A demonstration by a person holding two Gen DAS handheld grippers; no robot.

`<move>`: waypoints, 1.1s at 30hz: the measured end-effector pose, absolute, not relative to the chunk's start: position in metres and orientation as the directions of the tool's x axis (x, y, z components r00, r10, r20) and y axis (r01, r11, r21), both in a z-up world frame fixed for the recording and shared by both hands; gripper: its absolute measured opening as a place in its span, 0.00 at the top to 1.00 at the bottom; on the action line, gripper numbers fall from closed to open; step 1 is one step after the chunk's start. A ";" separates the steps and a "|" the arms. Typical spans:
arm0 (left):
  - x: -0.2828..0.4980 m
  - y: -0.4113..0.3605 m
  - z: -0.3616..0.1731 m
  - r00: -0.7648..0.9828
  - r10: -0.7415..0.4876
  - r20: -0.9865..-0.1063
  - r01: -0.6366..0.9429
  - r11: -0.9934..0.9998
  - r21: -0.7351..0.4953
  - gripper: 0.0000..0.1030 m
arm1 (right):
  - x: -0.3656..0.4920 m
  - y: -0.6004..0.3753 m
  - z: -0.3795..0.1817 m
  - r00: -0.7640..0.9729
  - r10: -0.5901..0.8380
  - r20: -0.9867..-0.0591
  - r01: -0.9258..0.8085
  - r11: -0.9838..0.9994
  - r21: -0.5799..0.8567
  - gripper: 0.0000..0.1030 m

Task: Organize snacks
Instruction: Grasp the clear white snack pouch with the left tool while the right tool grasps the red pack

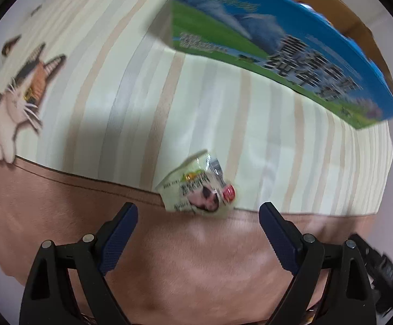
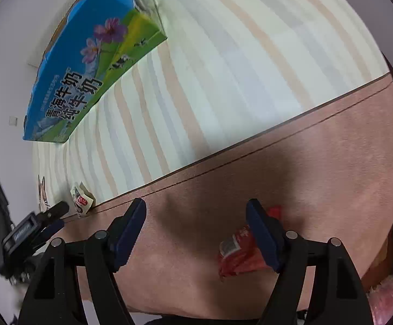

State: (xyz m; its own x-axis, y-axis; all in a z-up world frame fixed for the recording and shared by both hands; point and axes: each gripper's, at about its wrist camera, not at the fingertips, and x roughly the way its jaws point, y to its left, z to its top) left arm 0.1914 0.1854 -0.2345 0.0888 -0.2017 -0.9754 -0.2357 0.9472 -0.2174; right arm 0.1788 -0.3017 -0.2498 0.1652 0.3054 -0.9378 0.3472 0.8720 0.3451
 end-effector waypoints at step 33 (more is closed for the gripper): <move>0.173 0.131 -0.301 -0.031 -0.232 -0.972 -0.167 0.960 -0.224 0.20 | 0.128 -0.335 -0.289 0.115 0.320 -0.940 0.489 0.806 0.334 0.33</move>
State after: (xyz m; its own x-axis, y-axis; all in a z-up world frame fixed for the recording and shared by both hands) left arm 0.1731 0.1306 -0.3007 -0.0311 -0.2320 -0.9722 -0.1665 0.9603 -0.2239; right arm 0.1282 -0.3352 -0.2892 0.1148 0.3205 -0.9403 0.4892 0.8056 0.3343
